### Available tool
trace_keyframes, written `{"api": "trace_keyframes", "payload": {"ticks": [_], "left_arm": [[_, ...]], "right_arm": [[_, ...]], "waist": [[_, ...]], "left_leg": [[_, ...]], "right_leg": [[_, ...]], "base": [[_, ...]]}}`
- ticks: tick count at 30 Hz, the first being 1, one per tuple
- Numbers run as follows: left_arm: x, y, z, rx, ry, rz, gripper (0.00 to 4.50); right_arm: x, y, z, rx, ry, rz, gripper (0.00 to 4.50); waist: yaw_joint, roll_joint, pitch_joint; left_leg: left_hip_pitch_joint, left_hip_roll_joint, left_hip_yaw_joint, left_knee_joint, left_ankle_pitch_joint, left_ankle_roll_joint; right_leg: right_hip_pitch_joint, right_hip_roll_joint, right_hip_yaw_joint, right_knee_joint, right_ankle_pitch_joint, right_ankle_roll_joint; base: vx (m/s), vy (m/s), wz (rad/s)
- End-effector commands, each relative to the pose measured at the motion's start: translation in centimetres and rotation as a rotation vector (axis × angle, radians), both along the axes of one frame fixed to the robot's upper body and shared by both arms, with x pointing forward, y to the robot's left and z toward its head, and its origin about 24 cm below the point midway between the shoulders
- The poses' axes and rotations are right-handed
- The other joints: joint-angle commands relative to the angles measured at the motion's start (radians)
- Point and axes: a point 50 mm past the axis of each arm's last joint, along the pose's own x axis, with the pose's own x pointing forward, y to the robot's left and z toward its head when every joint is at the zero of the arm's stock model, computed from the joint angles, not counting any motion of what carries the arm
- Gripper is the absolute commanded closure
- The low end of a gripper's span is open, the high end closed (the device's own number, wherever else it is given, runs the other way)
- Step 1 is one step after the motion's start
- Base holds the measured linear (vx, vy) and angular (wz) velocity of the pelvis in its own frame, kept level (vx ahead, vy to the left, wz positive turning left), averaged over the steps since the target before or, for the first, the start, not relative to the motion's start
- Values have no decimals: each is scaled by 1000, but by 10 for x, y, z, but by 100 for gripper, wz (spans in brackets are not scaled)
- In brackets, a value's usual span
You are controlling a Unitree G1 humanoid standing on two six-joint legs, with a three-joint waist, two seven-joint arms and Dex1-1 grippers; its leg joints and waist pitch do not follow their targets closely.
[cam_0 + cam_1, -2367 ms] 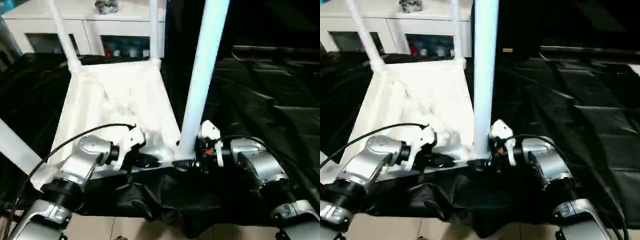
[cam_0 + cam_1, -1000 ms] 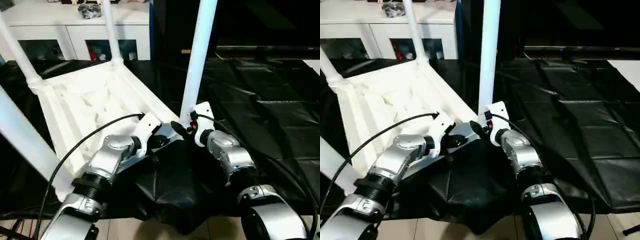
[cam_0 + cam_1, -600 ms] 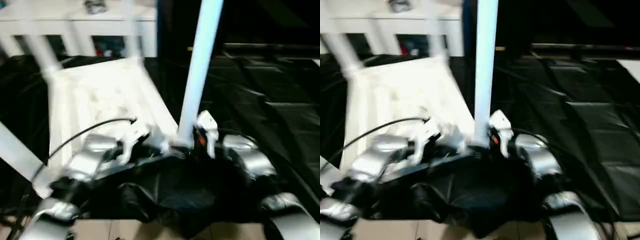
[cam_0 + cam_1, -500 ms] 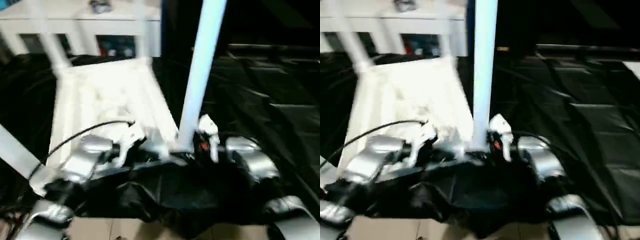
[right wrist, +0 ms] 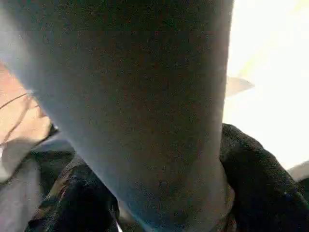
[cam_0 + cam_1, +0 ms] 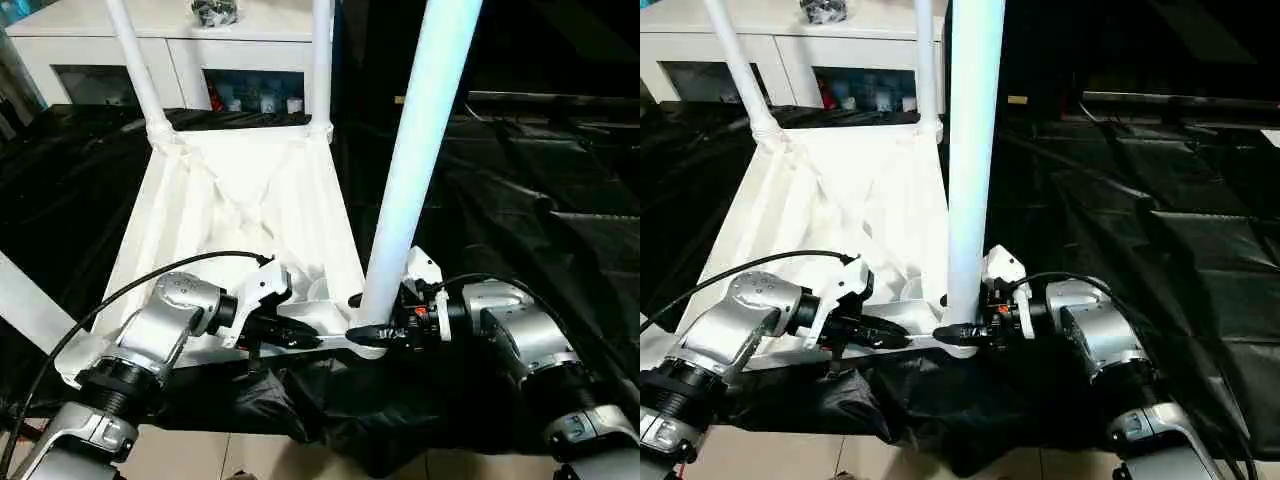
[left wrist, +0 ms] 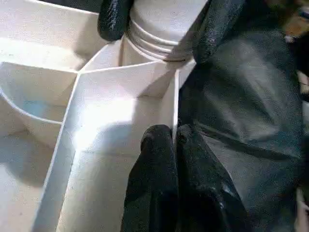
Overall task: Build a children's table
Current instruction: Rotate leg to tighten
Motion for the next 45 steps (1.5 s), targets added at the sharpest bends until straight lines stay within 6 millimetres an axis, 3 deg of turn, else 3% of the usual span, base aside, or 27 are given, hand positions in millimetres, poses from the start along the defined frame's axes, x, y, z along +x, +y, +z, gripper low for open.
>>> {"api": "trace_keyframes", "payload": {"ticks": [1, 3, 5, 8, 12, 14, 15, 18, 22, 30, 33, 35, 39, 42, 45], "left_arm": [[4, -24, 6, -52, -52, -7, 450], [14, -31, 7, -51, -85, 103, 450], [19, -36, 7, -52, -103, 179, 450], [27, -45, 7, -44, -118, 296, 450], [35, -54, 9, -50, -142, 446, 450], [35, -57, 8, -53, -144, 457, 450], [34, -59, 8, -59, -145, 452, 450], [30, -63, 9, -79, -151, 411, 450], [25, -61, 9, -89, -152, 353, 450], [13, -48, 7, -73, -135, 157, 450], [8, -42, 7, -66, -121, 71, 450], [0, -34, 6, -34, -102, -40, 450], [-2, -27, 6, 0, -88, -95, 450], [-2, -24, 6, 12, -81, -111, 450], [-2, -22, 6, 14, -78, -121, 450]], "right_arm": [[2, 23, -5, -6, -6, -21, 183], [18, 26, -14, -32, -4, -271, 184], [26, 29, -18, -39, 14, -413, 184], [33, 36, -24, -46, 58, -571, 184], [38, 49, -29, -99, 48, -694, 184], [39, 54, -29, -103, 26, -702, 128], [39, 57, -29, -84, 40, -695, 128], [40, 63, -25, -18, 76, -672, 105], [41, 61, -21, -24, 22, -611, 71], [25, 50, -5, 34, -74, -222, 71], [15, 40, -3, 38, -48, -89, 71], [7, 29, -1, 33, -30, 22, 71], [-3, 20, 0, 9, 3, 139, 71], [-6, 18, 0, 6, 20, 172, 106], [-9, 18, 1, 9, 34, 198, 127]], "waist": [[-8, -8, -51], [-20, -12, -46], [-33, -11, -48], [-44, -11, -49], [-51, -13, -56], [-50, -13, -56], [-50, -19, -57], [-49, -16, -57], [-51, -12, -54], [-43, -14, -57], [-39, -9, -56], [-22, -8, -56], [-6, -7, -53], [-2, -8, -53], [0, -9, -55]], "left_leg": [[2, 17, 2, -62, -218, 42], [3, 14, 0, -64, -248, 21], [3, 10, -7, -66, -276, -5], [-1, 11, -8, -66, -267, -4], [-3, 9, -2, -58, -218, 29], [-4, 8, 0, -57, -212, 36], [-3, 9, 1, -55, -206, 45], [-7, 10, 1, -56, -193, 61], [-4, 11, 0, -58, -226, 55], [-6, 16, 0, -56, -192, 91], [-2, 19, 1, -56, -193, 97], [0, 23, 5, -55, -184, 102], [8, 25, 7, -58, -213, 84], [8, 23, 4, -61, -231, 57], [6, 22, 4, -60, -220, 55]], "right_leg": [[50, -53, 41, -83, -263, -213], [44, -55, 42, -90, -355, -186], [48, -55, 35, -96, -439, -153], [47, -55, 36, -97, -428, -144], [48, -52, 38, -89, -304, -186], [49, -51, 37, -88, -288, -192], [49, -52, 37, -89, -280, -194], [53, -51, 37, -85, -252, -202], [50, -52, 37, -89, -294, -195], [57, -50, 38, -79, -187, -227], [54, -51, 39, -76, -174, -240], [54, -48, 40, -70, -145, -249], [48, -50, 41, -75, -188, -250], [49, -51, 42, -77, -230, -232], [51, -52, 43, -76, -223, -225]], "base": [[0, 0, 0], [0, 0, 0], [0, 0, 0], [0, 0, 0], [0, 0, 0], [0, 0, 0], [0, 0, 0], [0, 0, 0], [0, 0, 0], [0, 0, 0], [0, 0, 0], [0, 0, 0], [0, 0, 0], [0, 0, 0], [0, 0, 0]]}}
